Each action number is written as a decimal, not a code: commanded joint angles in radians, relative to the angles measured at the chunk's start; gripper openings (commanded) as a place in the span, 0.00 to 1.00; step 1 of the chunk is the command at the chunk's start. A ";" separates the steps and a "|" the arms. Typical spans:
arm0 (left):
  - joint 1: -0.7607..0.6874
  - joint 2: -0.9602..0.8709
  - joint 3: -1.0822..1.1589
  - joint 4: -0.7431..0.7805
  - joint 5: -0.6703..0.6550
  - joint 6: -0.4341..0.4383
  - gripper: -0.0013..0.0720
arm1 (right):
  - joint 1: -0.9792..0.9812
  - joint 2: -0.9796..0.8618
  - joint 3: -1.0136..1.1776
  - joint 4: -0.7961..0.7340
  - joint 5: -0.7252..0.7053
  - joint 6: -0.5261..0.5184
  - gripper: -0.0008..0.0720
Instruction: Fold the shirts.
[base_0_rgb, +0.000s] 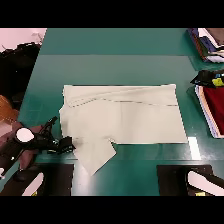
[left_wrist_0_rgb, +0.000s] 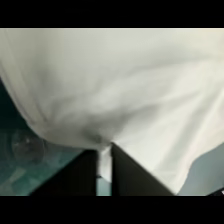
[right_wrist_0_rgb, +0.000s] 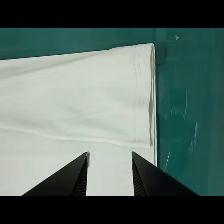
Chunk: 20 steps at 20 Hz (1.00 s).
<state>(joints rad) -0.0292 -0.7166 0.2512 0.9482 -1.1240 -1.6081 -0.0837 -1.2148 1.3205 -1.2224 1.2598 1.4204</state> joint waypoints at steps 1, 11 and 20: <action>0.000 0.002 -0.015 -0.156 0.031 0.093 0.05 | -0.005 0.001 0.000 -0.008 0.047 0.000 0.45; 0.000 0.010 0.154 -0.098 -0.006 0.124 0.05 | -0.425 0.167 -0.642 -0.053 0.172 -0.010 0.72; 0.000 0.009 0.157 -0.090 -0.002 0.124 0.05 | -0.343 0.164 -0.814 0.028 0.010 -0.009 0.45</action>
<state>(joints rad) -0.0296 -0.7082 0.4053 0.8551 -1.1286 -1.4845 -0.4637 -1.0515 0.5381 -1.2148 1.3529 1.4117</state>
